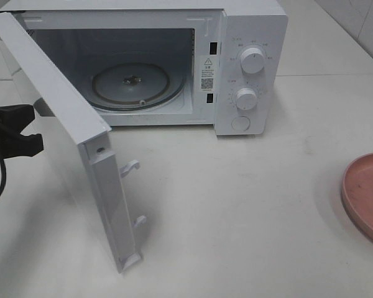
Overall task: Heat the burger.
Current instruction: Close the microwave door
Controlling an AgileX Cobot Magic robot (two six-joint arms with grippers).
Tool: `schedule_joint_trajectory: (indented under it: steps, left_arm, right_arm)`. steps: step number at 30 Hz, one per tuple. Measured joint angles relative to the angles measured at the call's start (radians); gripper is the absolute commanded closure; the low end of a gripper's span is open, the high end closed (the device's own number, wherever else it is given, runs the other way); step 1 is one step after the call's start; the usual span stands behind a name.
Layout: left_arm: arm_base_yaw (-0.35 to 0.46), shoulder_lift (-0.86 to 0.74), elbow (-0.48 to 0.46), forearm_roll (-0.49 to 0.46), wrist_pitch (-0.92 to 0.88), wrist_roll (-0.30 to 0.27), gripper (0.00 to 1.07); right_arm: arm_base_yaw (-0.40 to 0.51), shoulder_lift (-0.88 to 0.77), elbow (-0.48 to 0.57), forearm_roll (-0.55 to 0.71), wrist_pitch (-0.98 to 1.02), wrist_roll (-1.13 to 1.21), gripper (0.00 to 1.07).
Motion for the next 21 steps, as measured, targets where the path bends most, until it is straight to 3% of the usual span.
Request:
schedule_joint_trajectory:
  steps: [7, 16, 19, 21]
  left_arm:
    - [-0.148, 0.103, -0.092, -0.105, -0.033, 0.042, 1.07]
    - [-0.255, 0.202, -0.216, -0.219, -0.036, 0.095, 1.07]
    - [-0.285, 0.235, -0.270, -0.244, -0.018, 0.095, 1.07]
    - [-0.322, 0.272, -0.354, -0.268, 0.021, 0.106, 1.07]
  right_arm:
    - [0.000, 0.000, 0.000, 0.000, 0.000, 0.005, 0.32]
    - [0.000, 0.000, 0.000, 0.000, 0.000, 0.005, 0.32]
    - [0.000, 0.000, 0.000, 0.000, 0.000, 0.005, 0.32]
    - [0.000, 0.000, 0.000, 0.000, 0.000, 0.005, 0.32]
